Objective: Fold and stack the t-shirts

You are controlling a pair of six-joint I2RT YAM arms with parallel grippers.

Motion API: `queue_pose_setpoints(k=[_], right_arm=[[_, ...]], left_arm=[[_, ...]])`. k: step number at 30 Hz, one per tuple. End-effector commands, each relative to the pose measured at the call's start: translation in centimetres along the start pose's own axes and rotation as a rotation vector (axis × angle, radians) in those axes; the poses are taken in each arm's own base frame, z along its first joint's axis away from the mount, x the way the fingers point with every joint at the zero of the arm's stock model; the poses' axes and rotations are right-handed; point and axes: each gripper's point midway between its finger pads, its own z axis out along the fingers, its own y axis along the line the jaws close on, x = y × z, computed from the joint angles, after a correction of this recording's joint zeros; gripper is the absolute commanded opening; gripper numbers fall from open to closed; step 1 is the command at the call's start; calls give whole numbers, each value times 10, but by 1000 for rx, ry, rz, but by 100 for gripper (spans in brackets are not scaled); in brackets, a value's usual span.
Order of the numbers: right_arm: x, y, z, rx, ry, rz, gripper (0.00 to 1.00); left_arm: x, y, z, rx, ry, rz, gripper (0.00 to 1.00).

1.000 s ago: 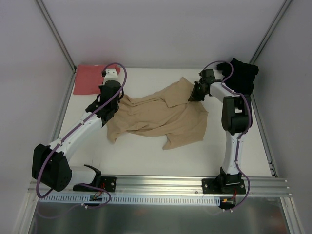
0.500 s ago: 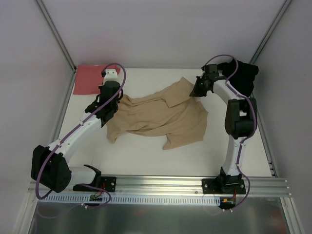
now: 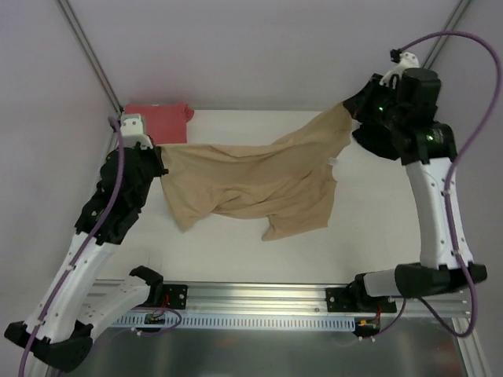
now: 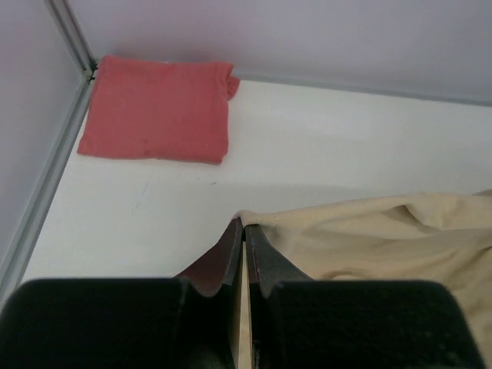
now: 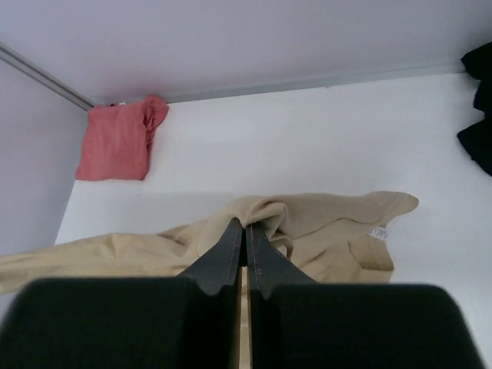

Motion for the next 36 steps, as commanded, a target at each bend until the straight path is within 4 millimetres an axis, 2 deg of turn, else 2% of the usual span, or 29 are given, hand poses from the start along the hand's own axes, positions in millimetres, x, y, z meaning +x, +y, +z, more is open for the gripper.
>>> queue_pose_setpoints(k=[1,2,3,4,5,7,8,10,11,13,14,15,16,17,18,19,20,21,23,24,26,29,30,32,33,34,35,36], right_arm=[[-12,12,-95,22,-91,-32,1],[-12,13,-112,23,-111,-30,0],[-8,13,-130,31,-123,-25,0],[-9,19,-165,18,-181,-31,0],[-3,18,-183,29,-185,-23,0],[2,22,-220,19,-231,-23,0],[9,25,-252,1,-275,-28,1],[14,30,-287,-24,-335,-41,0],[22,34,-316,-53,-382,-53,0],[29,37,-343,-72,-419,-64,0],[35,40,-367,-86,-451,-70,0],[36,42,-378,-91,-467,-76,0],[37,44,-388,-99,-482,-83,0],[36,48,-407,-111,-517,-91,0],[35,50,-416,-117,-533,-94,0],[33,52,-423,-122,-546,-97,0],[31,56,-439,-141,-584,-101,0],[26,59,-440,-148,-586,-95,0],[17,67,-448,-182,-627,-93,0],[13,70,-449,-196,-641,-89,0],[-2,78,-451,-226,-683,-84,0],[-21,79,-428,-211,-681,-83,0],[-25,76,-409,-197,-650,-79,0],[-43,76,-384,-180,-651,-86,0],[-48,74,-371,-165,-636,-88,0],[-57,67,-338,-127,-590,-83,0],[-60,64,-319,-109,-563,-93,0],[-62,60,-299,-93,-537,-94,0]], left_arm=[[-22,-2,-49,119,-18,-87,0],[-24,-3,-58,143,-20,-99,0],[-23,-2,-77,184,-12,-117,0],[-30,0,-91,207,-30,-135,0],[-36,-1,-110,265,-55,-154,0],[-37,1,-136,317,-51,-167,0],[-40,3,-154,356,-73,-176,0],[-45,-2,-185,459,-88,-186,0],[-50,1,-204,501,-126,-195,0],[-56,1,-235,579,-149,-205,0],[-60,5,-247,591,-172,-212,0],[-72,10,-267,617,-215,-221,0],[-73,12,-276,627,-219,-222,0],[-72,15,-282,632,-212,-221,0],[-82,19,-298,650,-251,-234,0],[-85,20,-305,664,-261,-239,0],[-88,20,-309,670,-263,-242,0],[-97,24,-322,684,-298,-253,0],[-106,24,-328,695,-315,-258,0],[-115,27,-338,705,-350,-265,0],[-124,26,-337,699,-356,-261,0],[-133,28,-327,657,-367,-246,0],[-134,25,-316,644,-361,-241,0],[-135,23,-298,606,-354,-232,0],[-127,17,-278,579,-316,-221,0],[-131,14,-266,566,-329,-221,0],[-129,10,-252,551,-316,-207,0],[-114,5,-223,503,-258,-194,0]])
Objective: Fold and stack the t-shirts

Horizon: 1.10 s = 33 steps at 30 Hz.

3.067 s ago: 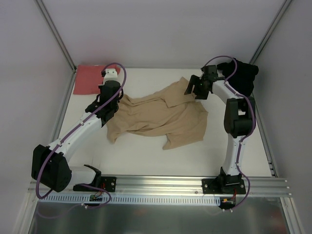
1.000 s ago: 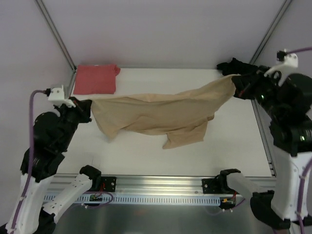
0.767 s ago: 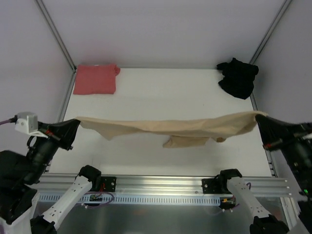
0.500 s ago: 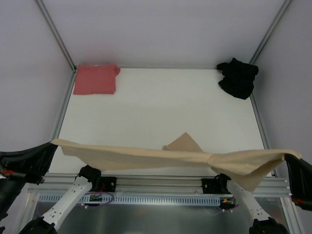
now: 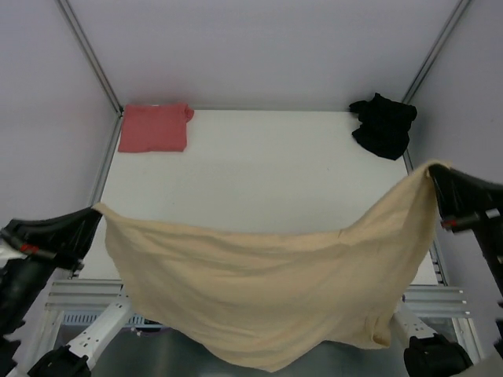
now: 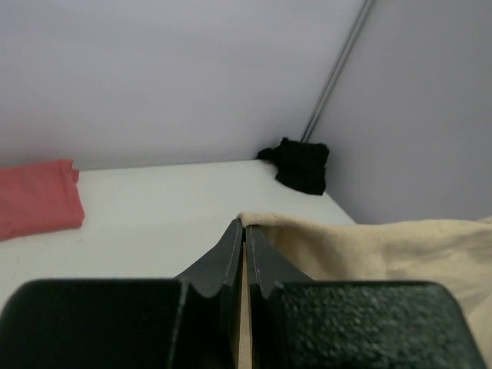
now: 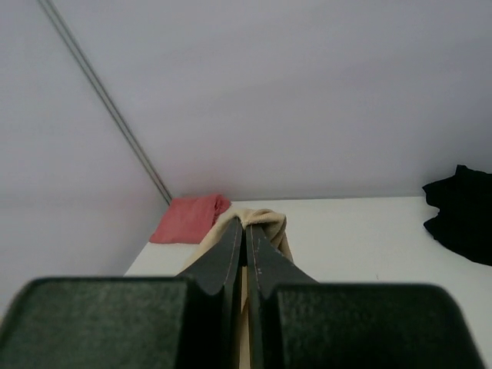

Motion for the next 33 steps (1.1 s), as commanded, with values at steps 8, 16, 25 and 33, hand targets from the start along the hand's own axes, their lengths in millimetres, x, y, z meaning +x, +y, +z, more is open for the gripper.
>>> queue_pose_setpoints(k=[8,16,25,33], right_arm=[[190,-113,258,187,402,15,0],[364,-192,361,246,664,81,0],[436,-257,449,279,671,48,0],[456,-305,492,332,527,-7,0]], left_arm=[[152,98,198,-270,299,78,0],[268,177,275,-429,482,83,0],[341,271,326,-585,565,142,0],[358,321,366,-692,527,279,0]])
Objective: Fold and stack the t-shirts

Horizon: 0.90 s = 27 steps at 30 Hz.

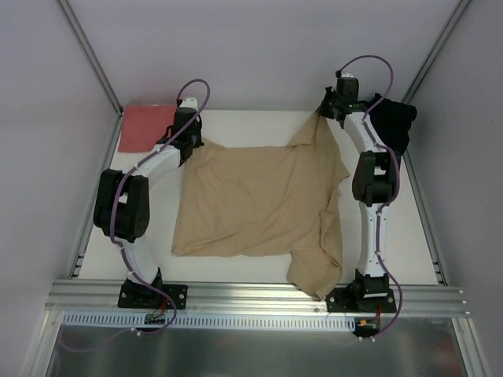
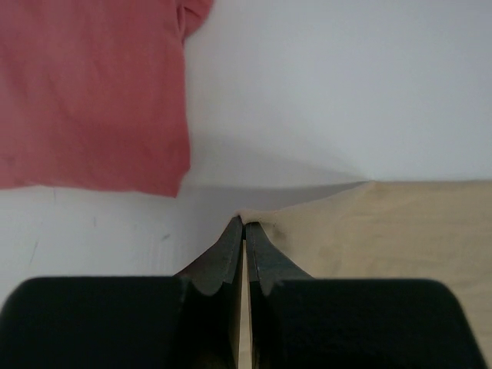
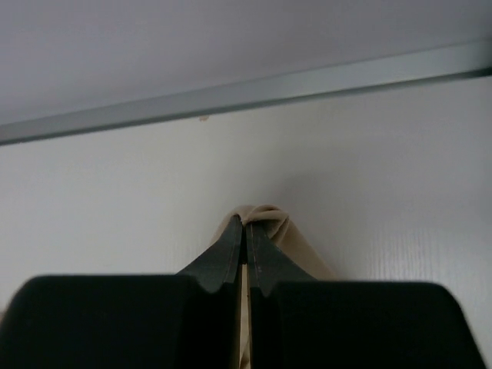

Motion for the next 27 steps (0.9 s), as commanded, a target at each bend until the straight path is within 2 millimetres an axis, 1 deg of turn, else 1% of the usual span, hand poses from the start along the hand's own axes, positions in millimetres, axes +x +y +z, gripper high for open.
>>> queue_pose_setpoints(k=[1,2,3,4,5,6,7,8,9,10,11,12,13,14,15,16,17,18,19,20,21,22,23,24,25,26,27], right_arm=[[-70,-5,1,21,-240,-29,0],[-73,-7,3,28,-255,-28,0],[-77,-7,8,26,-276,-30,4],[-80,-7,9,25,-291,-36,23],[-80,-8,11,24,-298,-37,70],[-80,-12,10,44,-302,-36,96],[-87,-11,7,52,-329,-37,100],[-87,-11,4,56,-329,-41,99],[-75,-17,4,65,-303,-39,99],[-89,-10,-16,59,-332,-38,99],[-90,-9,-25,59,-337,-38,100],[-93,-5,-36,52,-354,-39,100],[-88,-4,-58,57,-347,-41,99],[-85,0,-68,46,-345,-31,99],[-79,6,-80,35,-327,-27,100],[-70,14,-103,18,-307,-26,100],[-57,17,-113,20,-271,-22,99],[-44,29,-122,5,-241,-30,99],[-16,35,-126,-26,-173,-42,99],[-16,44,-144,-45,-178,-51,99],[-1,57,-147,-73,-140,-59,99],[10,60,-149,-80,-108,-62,100],[17,64,-149,-89,-85,-63,100],[29,72,-149,-115,-29,-56,99],[33,78,-147,-135,-3,-53,94],[34,83,-144,-150,22,-46,91],[38,89,-134,-155,64,-43,89]], left_arm=[[-58,16,6,-102,-196,28,0],[-67,18,8,-114,-230,24,0],[-68,19,11,-127,-235,31,0],[-74,25,11,-161,-249,42,8],[-76,28,11,-179,-254,44,45],[-79,31,10,-198,-265,39,63],[-82,34,6,-218,-280,20,95],[-76,45,2,-269,-280,7,99],[-88,48,-12,-276,-327,-23,99],[-72,51,-15,-274,-314,-38,99],[-72,48,-23,-249,-333,-54,98],[-84,47,-42,-224,-382,-82,99],[-70,47,-47,-207,-371,-105,99],[-68,40,-54,-154,-369,-112,99],[-75,37,-72,-116,-389,-136,99],[-52,35,-74,-90,-320,-151,99],[-54,25,-89,-15,-314,-162,99],[-45,20,-95,17,-286,-174,99],[-21,18,-98,38,-211,-186,99],[-13,15,-104,61,-189,-198,99],[-15,9,-121,114,-197,-233,98],[4,9,-125,128,-161,-244,99],[11,9,-134,145,-143,-258,99],[3,7,-154,183,-182,-291,99],[16,4,-160,215,-158,-300,99],[20,4,-170,228,-155,-309,99],[13,5,-188,253,-195,-323,99]])
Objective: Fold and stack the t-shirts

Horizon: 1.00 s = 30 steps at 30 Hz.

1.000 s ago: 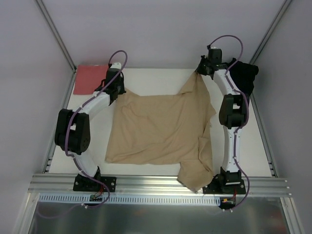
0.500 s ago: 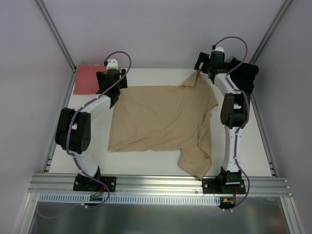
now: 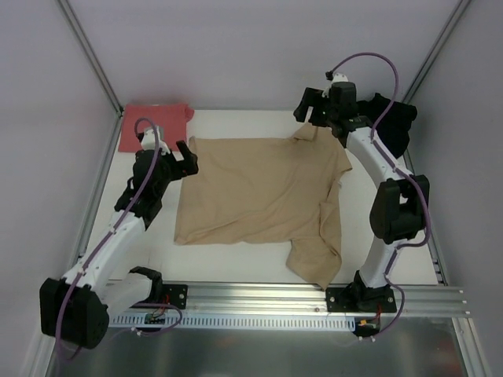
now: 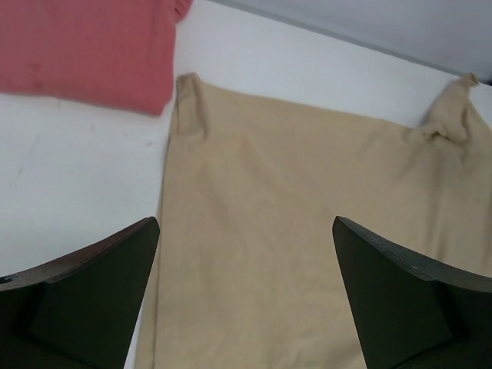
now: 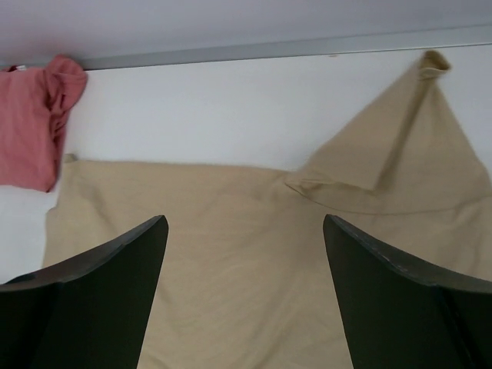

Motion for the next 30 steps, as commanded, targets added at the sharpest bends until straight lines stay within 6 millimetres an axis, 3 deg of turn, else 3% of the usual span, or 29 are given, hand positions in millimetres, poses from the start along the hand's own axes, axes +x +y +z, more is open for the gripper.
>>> queue_pose_setpoints(k=[1,5,9,17,22,30], right_arm=[[27,11,19,-45,153,51,86],[42,4,48,-11,217,60,82],[61,-19,73,53,260,69,82],[100,-36,104,82,327,100,81],[107,-47,109,111,328,98,80],[92,-68,113,166,267,94,80]], left_arm=[[13,-17,-38,119,52,-101,99],[7,-19,-70,150,58,-93,99],[14,-17,-84,156,95,-80,99],[37,-14,-86,171,144,-89,99],[43,-12,-81,161,167,-70,99],[44,-12,-81,162,167,-65,99]])
